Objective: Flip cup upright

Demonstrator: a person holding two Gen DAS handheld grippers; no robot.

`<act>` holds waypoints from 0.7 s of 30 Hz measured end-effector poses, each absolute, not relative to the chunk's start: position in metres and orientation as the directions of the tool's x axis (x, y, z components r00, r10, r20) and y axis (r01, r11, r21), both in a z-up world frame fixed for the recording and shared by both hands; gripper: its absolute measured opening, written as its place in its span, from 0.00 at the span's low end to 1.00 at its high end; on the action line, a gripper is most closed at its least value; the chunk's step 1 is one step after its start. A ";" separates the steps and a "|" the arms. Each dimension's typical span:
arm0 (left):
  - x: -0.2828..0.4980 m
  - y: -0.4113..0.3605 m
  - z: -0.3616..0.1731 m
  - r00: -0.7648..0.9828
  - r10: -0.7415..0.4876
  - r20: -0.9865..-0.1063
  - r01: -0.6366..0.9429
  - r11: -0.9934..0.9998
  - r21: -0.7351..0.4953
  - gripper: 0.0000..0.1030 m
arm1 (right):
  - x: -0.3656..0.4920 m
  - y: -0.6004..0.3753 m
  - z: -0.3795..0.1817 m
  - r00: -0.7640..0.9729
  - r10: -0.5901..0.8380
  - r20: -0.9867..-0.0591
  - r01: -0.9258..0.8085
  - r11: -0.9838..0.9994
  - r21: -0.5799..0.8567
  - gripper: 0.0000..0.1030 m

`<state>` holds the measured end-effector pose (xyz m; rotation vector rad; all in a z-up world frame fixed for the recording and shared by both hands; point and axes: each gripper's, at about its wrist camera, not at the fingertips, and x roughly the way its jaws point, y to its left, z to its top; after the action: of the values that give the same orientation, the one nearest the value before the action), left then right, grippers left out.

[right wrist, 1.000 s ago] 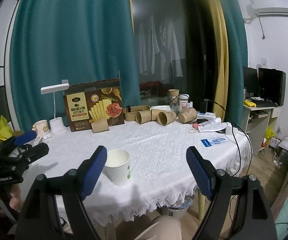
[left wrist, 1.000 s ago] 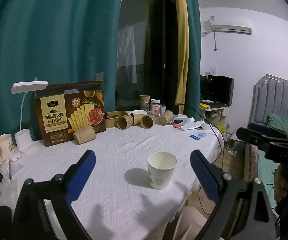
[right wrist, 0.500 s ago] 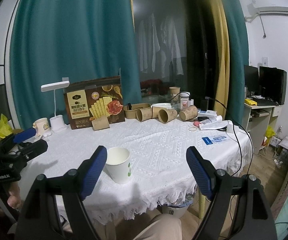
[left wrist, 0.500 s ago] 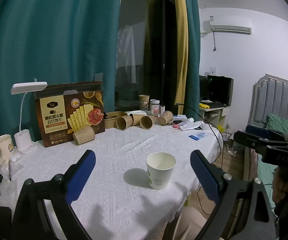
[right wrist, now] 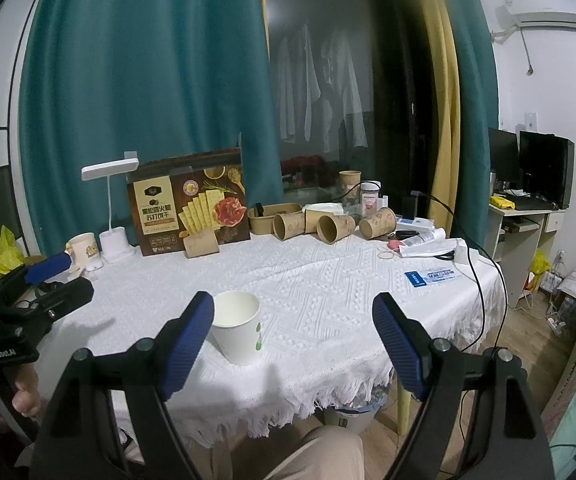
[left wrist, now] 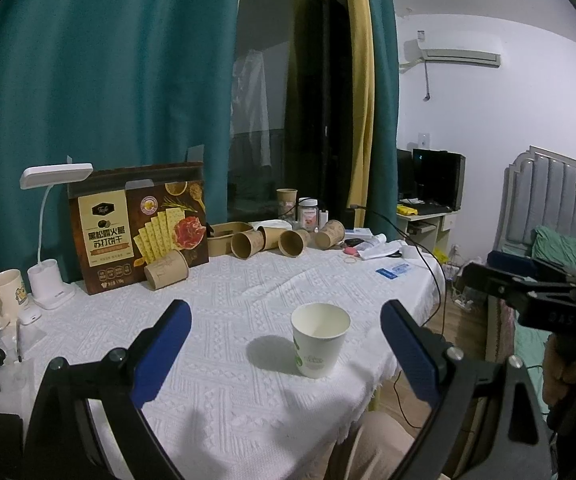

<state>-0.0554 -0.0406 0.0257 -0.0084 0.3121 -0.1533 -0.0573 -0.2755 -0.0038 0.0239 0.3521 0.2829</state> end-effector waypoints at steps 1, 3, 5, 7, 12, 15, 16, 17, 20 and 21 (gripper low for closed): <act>-0.056 -0.041 0.026 0.940 -0.152 -0.305 0.150 0.988 -0.032 0.93 | -0.057 -0.276 -0.004 0.899 0.279 -0.337 -0.270 0.960 0.072 0.77; -0.056 -0.041 0.026 0.940 -0.153 -0.304 0.151 0.988 -0.032 0.93 | -0.057 -0.276 -0.005 0.898 0.279 -0.340 -0.272 0.960 0.071 0.77; -0.056 -0.041 0.026 0.940 -0.153 -0.305 0.151 0.988 -0.032 0.93 | -0.057 -0.277 -0.006 0.898 0.279 -0.341 -0.272 0.960 0.070 0.77; -0.056 -0.041 0.026 0.940 -0.153 -0.306 0.151 0.988 -0.032 0.93 | -0.056 -0.277 -0.008 0.896 0.280 -0.344 -0.273 0.959 0.071 0.77; -0.056 -0.045 0.024 0.937 -0.161 -0.311 0.161 0.987 -0.026 0.93 | -0.054 -0.279 -0.012 0.894 0.280 -0.350 -0.272 0.960 0.072 0.77; -0.056 -0.047 0.023 0.934 -0.164 -0.316 0.166 0.986 -0.022 0.93 | -0.050 -0.277 -0.012 0.892 0.278 -0.358 -0.270 0.960 0.072 0.77; -0.056 -0.048 0.023 0.934 -0.165 -0.317 0.167 0.986 -0.021 0.93 | -0.051 -0.278 -0.013 0.892 0.278 -0.358 -0.270 0.960 0.073 0.77; -0.057 -0.049 0.023 0.934 -0.165 -0.316 0.167 0.986 -0.020 0.93 | -0.050 -0.278 -0.013 0.892 0.277 -0.358 -0.269 0.960 0.073 0.77; -0.057 -0.049 0.023 0.936 -0.164 -0.312 0.167 0.986 -0.019 0.93 | -0.049 -0.278 -0.014 0.891 0.277 -0.360 -0.268 0.960 0.076 0.77; -0.057 -0.049 0.023 0.935 -0.164 -0.313 0.166 0.986 -0.019 0.93 | -0.049 -0.278 -0.013 0.891 0.277 -0.361 -0.268 0.960 0.076 0.77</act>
<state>-0.0567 -0.0494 0.0228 0.0075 0.3196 -0.1686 -0.0487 -0.2784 -0.0133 0.0246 0.3779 0.2834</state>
